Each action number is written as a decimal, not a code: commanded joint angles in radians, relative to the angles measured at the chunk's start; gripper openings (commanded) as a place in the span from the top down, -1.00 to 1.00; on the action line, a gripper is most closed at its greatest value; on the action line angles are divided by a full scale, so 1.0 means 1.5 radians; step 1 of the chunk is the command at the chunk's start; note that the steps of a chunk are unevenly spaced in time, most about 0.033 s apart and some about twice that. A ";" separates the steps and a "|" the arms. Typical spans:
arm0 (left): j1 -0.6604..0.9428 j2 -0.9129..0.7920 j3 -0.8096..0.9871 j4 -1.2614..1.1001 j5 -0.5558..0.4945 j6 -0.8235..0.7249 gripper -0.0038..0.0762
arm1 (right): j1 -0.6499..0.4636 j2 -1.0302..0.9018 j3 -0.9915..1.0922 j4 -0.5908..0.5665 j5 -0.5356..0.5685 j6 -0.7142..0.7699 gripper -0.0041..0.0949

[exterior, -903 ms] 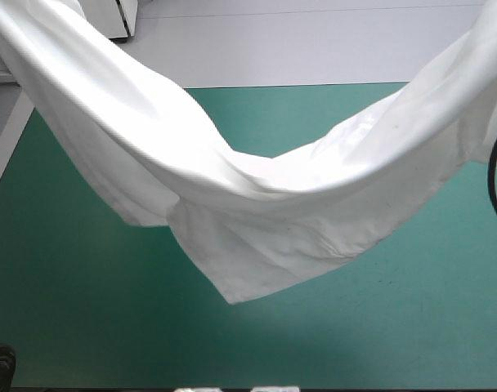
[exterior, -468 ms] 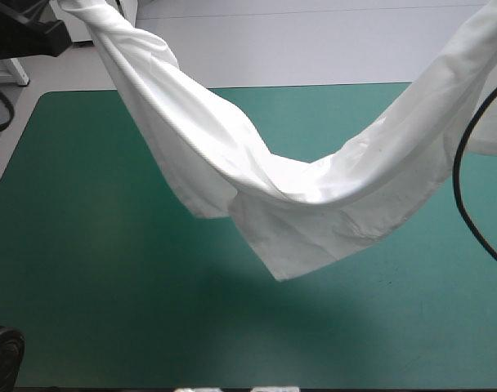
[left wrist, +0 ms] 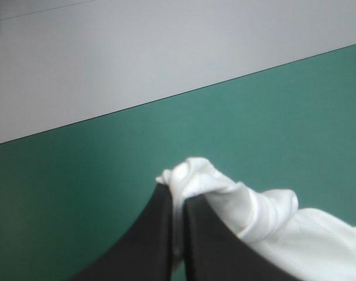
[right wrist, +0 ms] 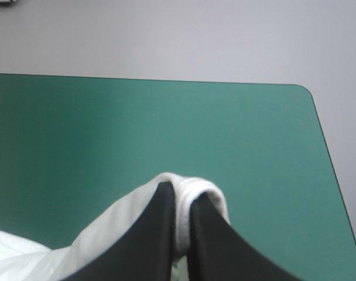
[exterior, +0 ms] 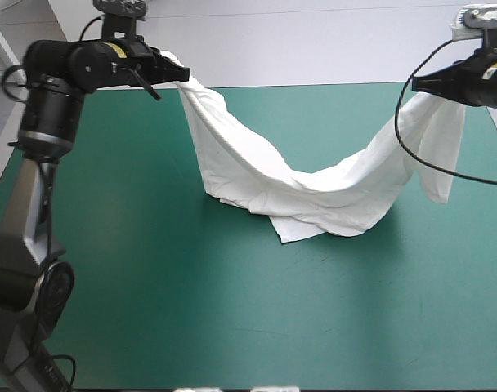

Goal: Fold the cloth

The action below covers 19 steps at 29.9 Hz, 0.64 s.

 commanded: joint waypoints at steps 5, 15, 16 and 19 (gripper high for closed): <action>0.001 0.116 -0.012 0.078 -0.135 -0.038 0.93 | -0.003 0.149 -0.018 -0.030 -0.155 0.023 0.95; 0.002 0.246 -0.012 0.111 -0.147 -0.077 0.93 | -0.027 0.300 -0.030 0.005 -0.149 0.040 0.95; 0.002 0.255 -0.012 0.119 -0.147 -0.088 0.93 | -0.032 0.310 -0.030 0.008 -0.147 0.040 0.95; 0.002 0.283 -0.012 0.125 -0.140 -0.100 0.93 | -0.042 0.337 -0.030 0.022 -0.130 0.040 0.95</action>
